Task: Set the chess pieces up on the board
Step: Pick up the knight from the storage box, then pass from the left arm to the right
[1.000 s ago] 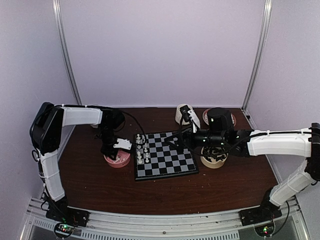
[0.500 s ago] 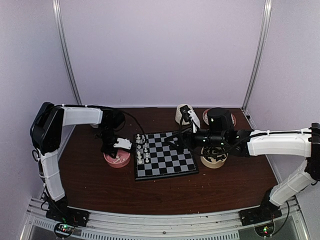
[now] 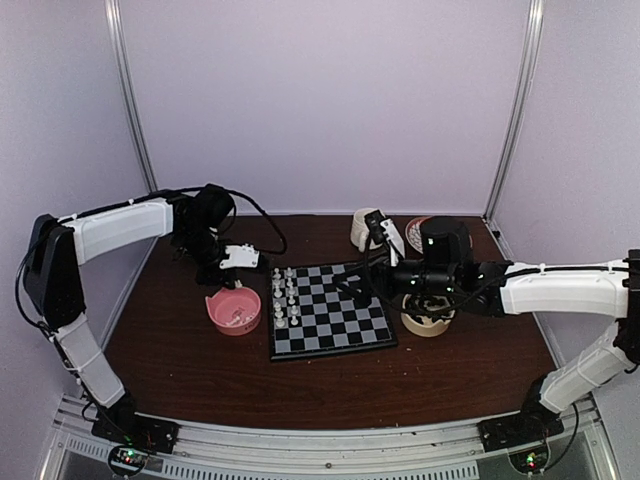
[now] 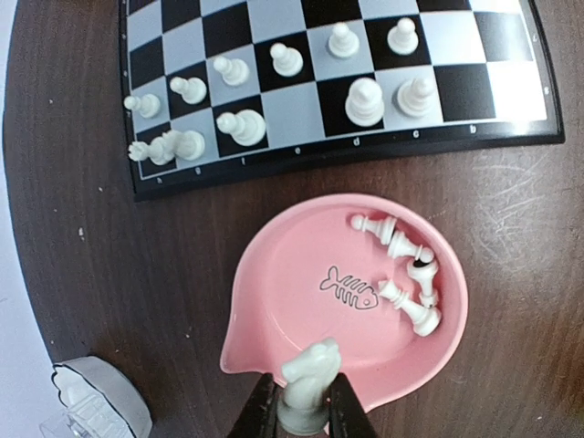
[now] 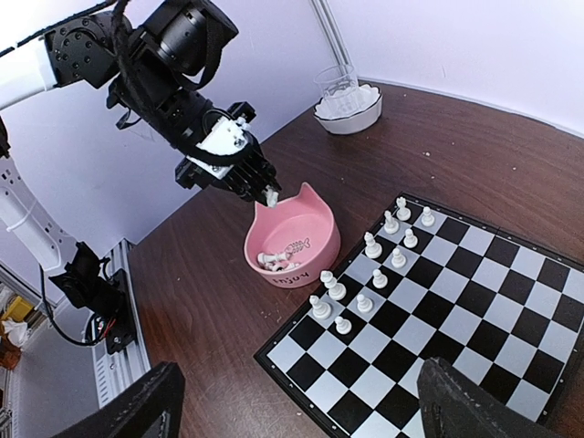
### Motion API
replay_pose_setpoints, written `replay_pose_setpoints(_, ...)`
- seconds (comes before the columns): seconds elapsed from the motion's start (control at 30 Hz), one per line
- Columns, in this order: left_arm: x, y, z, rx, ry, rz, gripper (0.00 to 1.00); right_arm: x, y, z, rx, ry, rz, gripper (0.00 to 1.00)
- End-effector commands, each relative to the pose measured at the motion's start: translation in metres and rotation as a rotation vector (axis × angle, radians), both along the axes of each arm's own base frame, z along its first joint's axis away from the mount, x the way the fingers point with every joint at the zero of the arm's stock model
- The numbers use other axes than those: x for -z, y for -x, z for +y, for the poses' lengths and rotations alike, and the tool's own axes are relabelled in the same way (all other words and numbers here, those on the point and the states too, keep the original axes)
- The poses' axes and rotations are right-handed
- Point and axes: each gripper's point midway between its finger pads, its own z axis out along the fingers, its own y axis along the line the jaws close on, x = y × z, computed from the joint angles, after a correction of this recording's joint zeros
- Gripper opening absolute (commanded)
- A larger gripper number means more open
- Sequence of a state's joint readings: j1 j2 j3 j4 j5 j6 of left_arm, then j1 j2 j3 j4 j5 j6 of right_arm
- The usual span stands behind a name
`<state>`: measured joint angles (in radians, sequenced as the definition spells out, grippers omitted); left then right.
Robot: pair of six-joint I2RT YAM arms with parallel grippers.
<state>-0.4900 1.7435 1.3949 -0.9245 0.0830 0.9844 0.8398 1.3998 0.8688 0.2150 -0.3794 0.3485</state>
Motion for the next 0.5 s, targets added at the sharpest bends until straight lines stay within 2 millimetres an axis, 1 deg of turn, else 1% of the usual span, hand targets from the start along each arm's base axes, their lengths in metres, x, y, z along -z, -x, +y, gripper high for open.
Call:
replay_pose_setpoints(0.0,-0.030,0.006,-0.028,-0.012,0.134,-0.045,0.09,-0.026,0.004,-0.005,0.011,-0.078,-0.039,0.91)
replay_pose_setpoints(0.07,-0.043,0.009,-0.045,-0.004,0.187,-0.077,0.09,-0.029,0.005,-0.006,0.010,-0.085,-0.039,0.91)
replay_pose_setpoints(0.17,-0.062,0.015,-0.077,0.016,0.266,-0.128,0.09,-0.030,0.005,-0.005,0.010,-0.094,-0.027,0.91)
replay_pose_setpoints(0.23,-0.070,0.019,-0.097,0.022,0.317,-0.155,0.09,-0.030,0.005,-0.005,0.007,-0.099,-0.017,0.88)
replay_pose_setpoints(0.3,-0.076,0.021,-0.115,0.015,0.364,-0.181,0.08,-0.030,0.004,-0.005,0.008,-0.109,-0.002,0.86)
replay_pose_setpoints(0.4,-0.080,0.020,-0.131,-0.011,0.434,-0.204,0.08,-0.028,0.000,-0.006,0.005,-0.132,0.026,0.80)
replay_pose_setpoints(0.47,-0.080,0.020,-0.141,-0.013,0.476,-0.221,0.07,-0.027,-0.002,-0.008,0.000,-0.149,0.046,0.74)
